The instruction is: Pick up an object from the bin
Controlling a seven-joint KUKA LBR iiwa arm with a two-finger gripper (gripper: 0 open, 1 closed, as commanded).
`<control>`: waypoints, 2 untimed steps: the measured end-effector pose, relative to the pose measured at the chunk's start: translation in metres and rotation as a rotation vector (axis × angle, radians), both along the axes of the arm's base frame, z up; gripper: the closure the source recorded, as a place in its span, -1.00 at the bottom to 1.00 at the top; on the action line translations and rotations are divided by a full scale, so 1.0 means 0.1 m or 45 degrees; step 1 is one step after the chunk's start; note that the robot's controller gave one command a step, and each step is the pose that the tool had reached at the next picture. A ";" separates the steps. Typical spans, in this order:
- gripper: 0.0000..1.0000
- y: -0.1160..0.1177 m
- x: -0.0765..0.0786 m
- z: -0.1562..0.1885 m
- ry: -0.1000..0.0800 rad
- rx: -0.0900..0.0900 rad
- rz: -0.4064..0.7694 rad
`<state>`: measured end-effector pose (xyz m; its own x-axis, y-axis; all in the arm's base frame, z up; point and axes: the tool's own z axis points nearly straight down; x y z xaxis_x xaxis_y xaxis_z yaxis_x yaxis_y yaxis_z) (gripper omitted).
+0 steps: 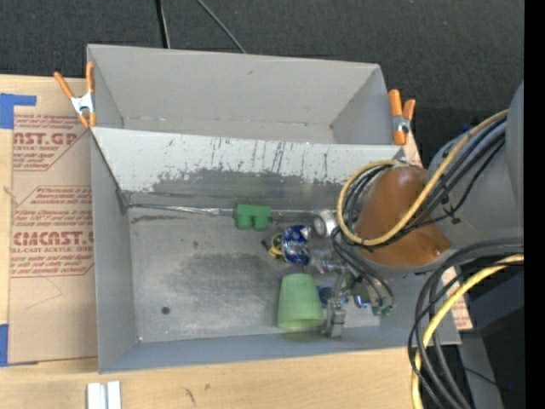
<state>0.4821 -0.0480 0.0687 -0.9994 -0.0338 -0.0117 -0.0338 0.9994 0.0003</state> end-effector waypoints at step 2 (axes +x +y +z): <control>1.00 -0.05 0.37 1.93 -0.001 -0.002 -0.002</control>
Offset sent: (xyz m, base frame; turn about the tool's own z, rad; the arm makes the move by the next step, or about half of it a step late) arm 0.0000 0.0000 0.0000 0.0000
